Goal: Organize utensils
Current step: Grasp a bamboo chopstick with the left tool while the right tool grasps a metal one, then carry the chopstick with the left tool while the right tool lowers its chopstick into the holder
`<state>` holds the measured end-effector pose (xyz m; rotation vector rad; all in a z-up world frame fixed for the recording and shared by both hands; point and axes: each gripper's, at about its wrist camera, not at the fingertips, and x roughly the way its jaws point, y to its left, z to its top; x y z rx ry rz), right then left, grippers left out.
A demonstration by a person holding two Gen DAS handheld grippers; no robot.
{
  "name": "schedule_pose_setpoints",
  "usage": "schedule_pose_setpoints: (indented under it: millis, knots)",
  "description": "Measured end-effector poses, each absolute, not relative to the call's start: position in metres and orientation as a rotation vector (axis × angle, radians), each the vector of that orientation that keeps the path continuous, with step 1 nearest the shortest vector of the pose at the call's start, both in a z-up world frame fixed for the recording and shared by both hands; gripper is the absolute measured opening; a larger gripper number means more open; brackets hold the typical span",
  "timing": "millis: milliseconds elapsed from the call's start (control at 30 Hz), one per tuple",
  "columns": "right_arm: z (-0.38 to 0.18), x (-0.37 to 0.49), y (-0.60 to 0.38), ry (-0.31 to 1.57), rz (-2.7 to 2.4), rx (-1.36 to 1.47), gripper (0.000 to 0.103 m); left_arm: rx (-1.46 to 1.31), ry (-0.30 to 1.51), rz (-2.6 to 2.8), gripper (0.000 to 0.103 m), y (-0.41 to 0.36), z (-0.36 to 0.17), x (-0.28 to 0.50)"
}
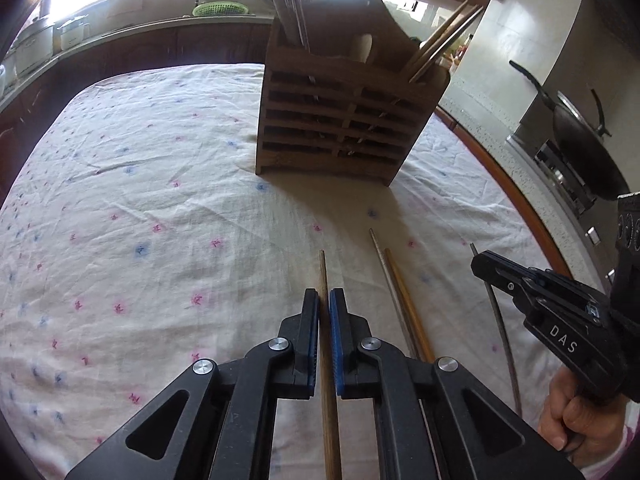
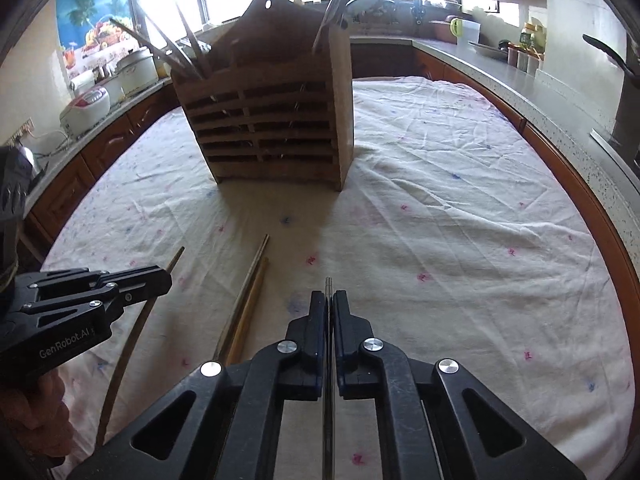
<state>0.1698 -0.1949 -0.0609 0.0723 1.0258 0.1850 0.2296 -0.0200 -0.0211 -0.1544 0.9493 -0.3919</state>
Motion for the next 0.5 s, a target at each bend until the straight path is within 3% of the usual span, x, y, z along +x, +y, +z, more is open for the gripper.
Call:
schedule_pose_setpoints:
  millis: [500]
  knots:
    - [0.064, 0.142, -0.212, 0.733, 0.230, 0.191, 0.004, -0.273, 0.684, -0.461, 0.004, 0.057, 0.078, 0.150]
